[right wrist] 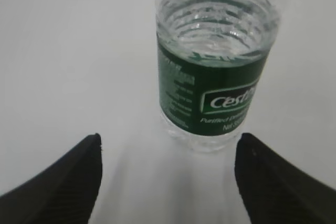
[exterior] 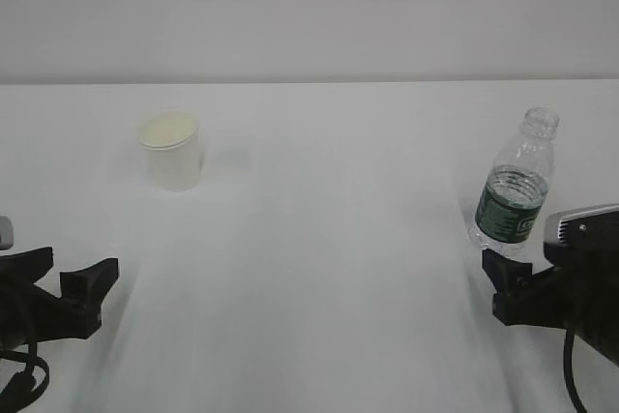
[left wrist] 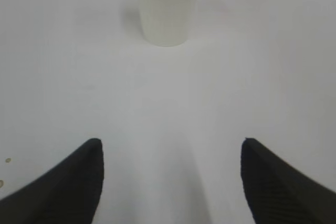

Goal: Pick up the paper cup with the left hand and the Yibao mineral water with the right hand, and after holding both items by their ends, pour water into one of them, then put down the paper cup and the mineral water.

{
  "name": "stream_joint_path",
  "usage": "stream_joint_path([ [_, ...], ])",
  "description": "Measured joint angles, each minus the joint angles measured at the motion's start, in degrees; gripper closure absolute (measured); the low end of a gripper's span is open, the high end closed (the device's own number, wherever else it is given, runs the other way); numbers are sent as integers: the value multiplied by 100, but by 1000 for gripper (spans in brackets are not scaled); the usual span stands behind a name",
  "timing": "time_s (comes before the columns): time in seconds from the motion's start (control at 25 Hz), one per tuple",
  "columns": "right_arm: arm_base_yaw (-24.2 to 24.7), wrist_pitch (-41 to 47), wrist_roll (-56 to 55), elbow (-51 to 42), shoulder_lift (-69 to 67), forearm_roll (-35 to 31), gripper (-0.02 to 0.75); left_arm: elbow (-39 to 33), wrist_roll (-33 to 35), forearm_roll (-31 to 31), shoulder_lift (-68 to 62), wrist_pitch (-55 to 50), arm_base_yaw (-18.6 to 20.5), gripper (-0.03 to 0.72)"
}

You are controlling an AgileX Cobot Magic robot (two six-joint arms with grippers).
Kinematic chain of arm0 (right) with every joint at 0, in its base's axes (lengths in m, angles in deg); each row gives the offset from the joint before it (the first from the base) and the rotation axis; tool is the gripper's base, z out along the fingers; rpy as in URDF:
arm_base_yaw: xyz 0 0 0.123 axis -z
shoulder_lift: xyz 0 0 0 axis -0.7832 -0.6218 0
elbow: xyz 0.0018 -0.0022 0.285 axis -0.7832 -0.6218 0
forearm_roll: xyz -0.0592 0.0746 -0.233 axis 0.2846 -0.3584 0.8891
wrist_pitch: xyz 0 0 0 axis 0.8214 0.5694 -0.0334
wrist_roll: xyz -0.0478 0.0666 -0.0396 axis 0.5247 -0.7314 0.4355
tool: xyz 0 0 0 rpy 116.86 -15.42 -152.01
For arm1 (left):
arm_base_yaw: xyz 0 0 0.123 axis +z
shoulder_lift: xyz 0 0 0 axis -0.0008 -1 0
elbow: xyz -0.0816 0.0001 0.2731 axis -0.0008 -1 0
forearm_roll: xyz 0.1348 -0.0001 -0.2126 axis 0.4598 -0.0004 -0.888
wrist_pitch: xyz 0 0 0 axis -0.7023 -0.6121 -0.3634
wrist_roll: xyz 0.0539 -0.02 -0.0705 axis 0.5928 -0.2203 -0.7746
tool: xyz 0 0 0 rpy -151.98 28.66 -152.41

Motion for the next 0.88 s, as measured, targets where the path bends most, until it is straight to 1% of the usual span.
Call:
stream_joint_path([
  [0.4,0,-9,54,427,-336,-10,145,0,0,0,0,0,0,95],
  [0.88,0,-9,124,766,-428,-449,145,0,9,0,0,0,0,95],
])
